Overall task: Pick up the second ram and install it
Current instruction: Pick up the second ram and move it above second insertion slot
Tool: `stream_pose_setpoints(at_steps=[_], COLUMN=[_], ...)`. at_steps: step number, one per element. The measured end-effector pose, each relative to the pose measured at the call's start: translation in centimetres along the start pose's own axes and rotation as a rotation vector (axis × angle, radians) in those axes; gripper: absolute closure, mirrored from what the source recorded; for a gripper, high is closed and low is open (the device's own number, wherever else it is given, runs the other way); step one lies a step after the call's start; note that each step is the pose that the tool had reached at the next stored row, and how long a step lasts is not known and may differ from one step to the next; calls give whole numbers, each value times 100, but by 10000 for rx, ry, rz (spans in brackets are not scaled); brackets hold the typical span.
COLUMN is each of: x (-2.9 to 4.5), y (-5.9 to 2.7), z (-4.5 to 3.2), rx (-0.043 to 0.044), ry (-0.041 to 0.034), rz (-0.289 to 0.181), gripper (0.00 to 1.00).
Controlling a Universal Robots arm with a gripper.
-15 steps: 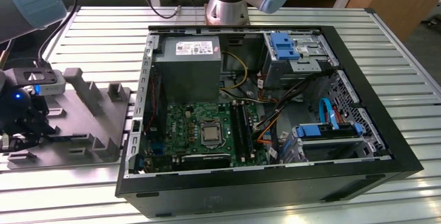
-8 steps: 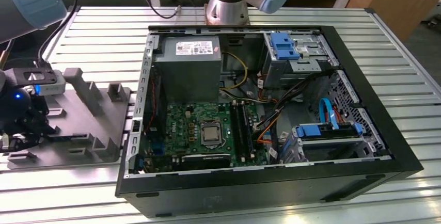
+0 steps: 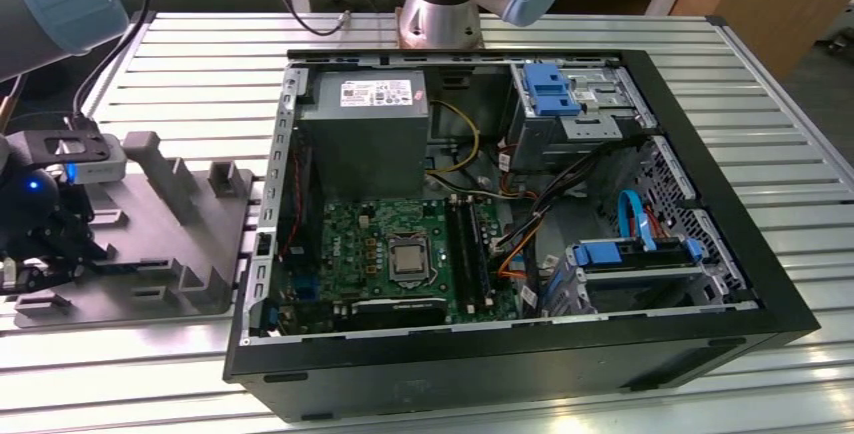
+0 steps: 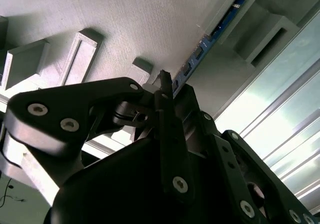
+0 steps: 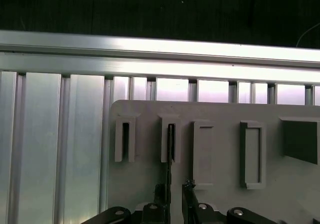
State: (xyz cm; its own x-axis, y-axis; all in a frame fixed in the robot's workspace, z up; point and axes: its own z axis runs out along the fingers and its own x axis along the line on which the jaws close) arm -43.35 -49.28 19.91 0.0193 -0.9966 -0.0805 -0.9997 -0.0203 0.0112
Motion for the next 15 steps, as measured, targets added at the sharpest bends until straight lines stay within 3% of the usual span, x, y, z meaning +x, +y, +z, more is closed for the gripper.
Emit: stream_pose_setpoints(at_steps=[3, 4, 12, 13, 15], x=[0, 0, -1, -1, -1], y=[0, 0, 0, 0, 0], z=[-2, -3, -7, -10, -11], rx=[0, 0, 0, -1, 0], ry=[0, 0, 0, 0, 0], rz=[1, 0, 0, 0, 1], gripper=[74, 81, 82, 89, 89])
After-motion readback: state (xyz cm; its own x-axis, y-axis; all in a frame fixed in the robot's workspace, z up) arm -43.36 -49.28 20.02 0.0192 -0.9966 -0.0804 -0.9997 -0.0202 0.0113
